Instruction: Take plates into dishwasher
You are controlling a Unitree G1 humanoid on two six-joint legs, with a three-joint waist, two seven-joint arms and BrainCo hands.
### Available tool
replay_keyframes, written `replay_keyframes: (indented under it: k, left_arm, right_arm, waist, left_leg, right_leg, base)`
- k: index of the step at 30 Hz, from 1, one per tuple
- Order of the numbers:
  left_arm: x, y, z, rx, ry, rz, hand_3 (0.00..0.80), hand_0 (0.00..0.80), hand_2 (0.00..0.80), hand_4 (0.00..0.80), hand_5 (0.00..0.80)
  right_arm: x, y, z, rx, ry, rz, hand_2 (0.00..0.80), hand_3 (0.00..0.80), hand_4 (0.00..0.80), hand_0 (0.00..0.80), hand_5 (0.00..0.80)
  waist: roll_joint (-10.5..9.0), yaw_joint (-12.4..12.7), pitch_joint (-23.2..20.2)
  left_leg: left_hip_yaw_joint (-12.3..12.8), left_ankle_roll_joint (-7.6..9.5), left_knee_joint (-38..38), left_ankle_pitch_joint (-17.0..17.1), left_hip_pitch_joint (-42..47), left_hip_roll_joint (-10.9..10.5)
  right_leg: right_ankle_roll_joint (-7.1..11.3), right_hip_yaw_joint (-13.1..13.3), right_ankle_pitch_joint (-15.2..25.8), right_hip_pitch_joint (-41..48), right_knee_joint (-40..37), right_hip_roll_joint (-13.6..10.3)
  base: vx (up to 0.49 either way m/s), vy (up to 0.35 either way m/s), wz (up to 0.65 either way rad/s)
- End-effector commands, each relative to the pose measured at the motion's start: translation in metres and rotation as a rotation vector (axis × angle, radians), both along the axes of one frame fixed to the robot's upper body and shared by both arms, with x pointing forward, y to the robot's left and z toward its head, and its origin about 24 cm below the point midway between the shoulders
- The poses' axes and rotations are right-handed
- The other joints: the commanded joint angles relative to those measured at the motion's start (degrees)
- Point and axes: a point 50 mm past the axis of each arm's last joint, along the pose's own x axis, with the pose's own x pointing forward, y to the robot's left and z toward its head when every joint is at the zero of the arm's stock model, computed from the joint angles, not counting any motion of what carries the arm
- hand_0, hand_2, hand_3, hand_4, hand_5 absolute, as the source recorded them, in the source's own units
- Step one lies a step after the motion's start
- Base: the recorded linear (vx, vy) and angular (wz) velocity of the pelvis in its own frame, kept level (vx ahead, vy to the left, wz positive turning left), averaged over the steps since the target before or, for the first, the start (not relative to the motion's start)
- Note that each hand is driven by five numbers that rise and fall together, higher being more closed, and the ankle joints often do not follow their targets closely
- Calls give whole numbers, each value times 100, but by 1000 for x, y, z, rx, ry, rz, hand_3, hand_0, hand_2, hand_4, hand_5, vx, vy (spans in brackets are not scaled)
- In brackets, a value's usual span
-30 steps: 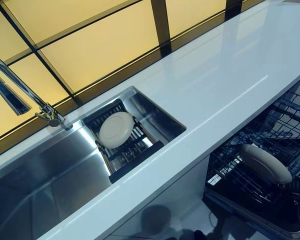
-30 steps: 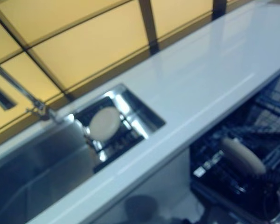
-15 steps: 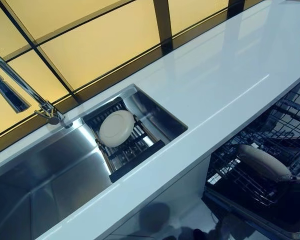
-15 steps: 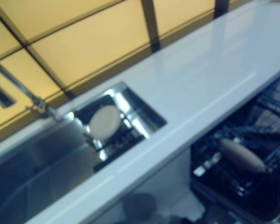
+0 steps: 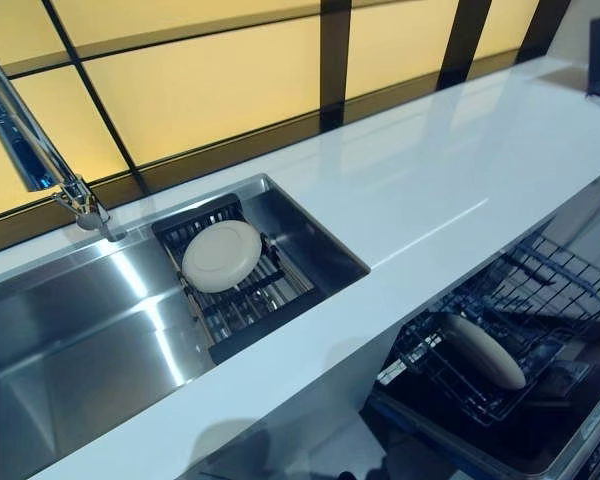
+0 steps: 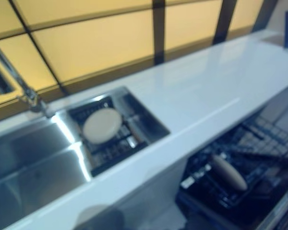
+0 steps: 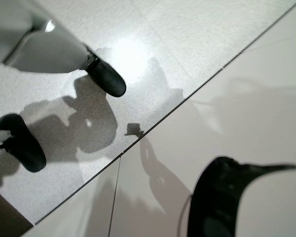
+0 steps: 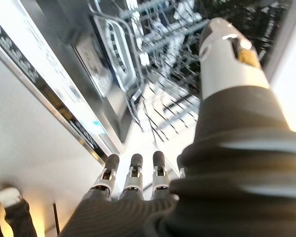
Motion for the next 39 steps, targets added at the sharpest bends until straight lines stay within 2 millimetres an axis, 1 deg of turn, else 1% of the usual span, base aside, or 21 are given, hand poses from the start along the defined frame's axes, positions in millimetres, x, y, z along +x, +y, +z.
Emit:
replay_keyframes:
  k: [1, 5, 9, 10, 12, 13, 14, 15, 17, 19, 20, 21, 25, 27, 29, 33, 35, 36, 37, 38, 39]
  left_arm:
    - [-1, 37, 11, 117, 2, 34, 0, 0, 0, 0, 0]
    - [-7, 40, 10, 124, 13, 46, 0, 0, 0, 0, 0]
    - [-10, 41, 9, 123, 19, 62, 0, 0, 0, 0, 0]
    - [-12, 41, 8, 121, 21, 61, 0, 0, 0, 0, 0]
    - [-14, 41, 7, 119, 24, 63, 0, 0, 0, 0, 0]
    - [-14, 40, 7, 116, 26, 59, 0, 0, 0, 0, 0]
    - [-14, 39, 7, 115, 26, 56, 0, 0, 0, 0, 0]
    - [-14, 39, 7, 115, 26, 55, 0, 0, 0, 0, 0]
    - [-13, 37, 6, 111, 27, 48, 0, 0, 0, 0, 0]
    - [-13, 35, 6, 108, 28, 47, 0, 0, 0, 0, 0]
    - [-13, 34, 5, 106, 29, 43, 0, 0, 0, 0, 0]
    - [-13, 32, 4, 103, 29, 42, 0, 0, 0, 0, 0]
    - [-14, 26, 2, 98, 23, 33, 0, 0, 0, 0, 0]
    - [-15, 24, 1, 95, 20, 37, 0, 0, 0, 0, 0]
    - [-15, 23, 1, 92, 19, 43, 0, 0, 0, 0, 0]
    - [-20, 25, 0, 84, 23, 70, 0, 0, 0, 0, 0]
    - [-22, 25, -1, 81, 25, 81, 0, 0, 0, 0, 0]
    - [-23, 24, -1, 80, 30, 88, 0, 0, 0, 0, 0]
    - [-23, 24, -1, 80, 30, 88, 0, 0, 0, 0, 0]
    - [-26, 25, -2, 79, 36, 100, 0, 0, 0, 0, 0]
    - [-27, 25, -2, 78, 40, 107, 0, 0, 0, 0, 0]
  right_arm:
    - [-10, -12, 28, -70, -64, -42, 0, 0, 0, 0, 0]
    - [-16, -16, 42, -95, -151, -99, 0, 0, 0, 0, 0]
    - [-13, -14, 48, -145, -178, -114, 0, 0, 0, 0, 0]
    - [-13, -14, 50, -156, -211, -121, 0, 0, 0, 0, 0]
    - [-11, -12, 59, -177, -284, -136, 0, 0, 0, 0, 0]
    - [-6, -8, 73, -253, -352, -130, 0, 0, 0, 0, 0]
    - [-2, -3, 82, -299, -382, -111, 0, 0, 0, 0, 0]
    - [0, 0, 85, -309, -391, -105, 0, 0, 0, 0, 0]
    - [12, 14, 100, -400, -415, -46, 0, 0, 0, 0, 0]
    - [18, 20, 106, -446, -415, -14, 0, 0, 0, 0, 0]
    - [24, 28, 113, -534, -398, 17, 0, 0, 0, 0, 0]
    - [32, 39, 124, -676, -369, 49, 0, 0, 0, 0, 0]
    - [47, 62, 146, -952, -311, 103, 0, 0, 0, 0, 0]
    - [60, 78, 152, -963, -316, 151, 0, 0, 0, 0, 0]
    - [64, 83, 154, -972, -314, 174, 0, 0, 0, 0, 0]
    - [83, 107, 154, -1017, -335, 291, 0, 0, 0, 0, 0]
    - [87, 115, 157, -1050, -342, 320, 0, 0, 0, 0, 0]
    - [94, 128, 159, -1089, -355, 375, 0, 0, 0, 0, 0]
    - [94, 128, 159, -1089, -355, 375, 0, 0, 0, 0, 0]
    - [100, 142, 160, -1122, -364, 436, 0, 0, 0, 0, 0]
    - [102, 146, 160, -1138, -358, 456, 0, 0, 0, 0, 0]
  waist:
    - [-301, 112, -394]
    - [-361, 141, -502]
    - [-388, 172, -600]
    - [-390, 209, -626]
    - [-395, 260, -661]
    - [-397, 319, -683]
    - [-396, 372, -702]
    - [-395, 384, -707]
    - [-391, 470, -721]
    - [-386, 504, -727]
    - [-383, 559, -739]
    - [-380, 631, -749]
    - [-369, 826, -763]
    - [-360, 936, -746]
    - [-352, 949, -740]
    - [-364, 1147, -717]
    - [-361, 1188, -711]
    - [-373, 1291, -686]
    - [-373, 1291, -686]
    - [-387, 1390, -656]
    - [-389, 1415, -642]
  left_leg:
    - [-189, 159, 82, -485, 173, 37]
    - [-235, 181, 59, -501, 202, 36]
    - [-250, 175, 37, -467, 182, 28]
    - [-301, 183, 29, -466, 190, 22]
    - [-364, 180, 30, -459, 206, 21]
    - [-430, 173, 32, -462, 204, 16]
    - [-483, 160, 25, -452, 190, 13]
    - [-499, 157, 24, -448, 186, 10]
    - [-586, 147, 17, -432, 165, -2]
    - [-630, 144, 17, -427, 155, -8]
    - [-682, 140, 17, -415, 140, -14]
    - [-751, 137, 17, -397, 117, -23]
    - [-916, 116, 17, -345, 39, -30]
    - [-1011, 104, 17, -307, -8, -43]
    - [-1032, 100, 17, -297, -15, -45]
    - [-1159, 94, 17, -251, -54, -57]
    - [-1199, 93, 21, -239, -69, -60]
    - [-1273, 86, 17, -209, -111, -61]
    - [-1273, 86, 17, -209, -111, -61]
    - [-1346, 77, 17, -169, -164, -60]
    - [-1370, 78, 17, -160, -180, -62]
  right_leg:
    - [518, 54, -331, 87, 114, 1]
    - [525, 93, -338, 133, 100, 51]
    - [511, 103, -329, 129, 89, 70]
    - [506, 105, -339, 162, 75, 82]
    - [488, 79, -354, 212, 64, 80]
    - [489, 54, -372, 244, 55, 77]
    - [486, 35, -378, 260, 43, 75]
    - [485, 24, -380, 265, 40, 74]
    - [476, -26, -394, 293, 24, 66]
    - [472, -52, -404, 310, 19, 61]
    - [465, -87, -411, 331, 11, 53]
    - [457, -128, -413, 346, 0, 45]
    - [450, -247, -444, 370, 0, 18]
    - [441, -344, -459, 391, 0, -3]
    - [437, -369, -466, 400, 0, -9]
    - [401, -551, -510, 465, 0, -51]
    - [394, -596, -520, 485, 0, -61]
    - [385, -696, -532, 504, 0, -75]
    - [385, -696, -532, 504, 0, -75]
    - [381, -793, -540, 520, 0, -93]
    - [378, -825, -546, 526, 0, -99]
  base:
    - [40, -4, 0]
    - [19, -5, -1]
    - [20, 0, 0]
    - [45, 2, 0]
    - [45, 1, 1]
    - [34, -3, 2]
    - [0, 0, 0]
    - [15, 4, 3]
    - [0, 0, 0]
    - [12, 4, 7]
    - [16, 1, 15]
    - [15, 5, 11]
    - [2, 2, 21]
    - [-4, 2, 18]
    - [3, 7, 28]
    - [27, 9, 27]
    - [39, -3, 22]
    - [26, -7, 21]
    - [39, -13, 33]
    - [27, -5, 29]
    - [24, -9, 32]
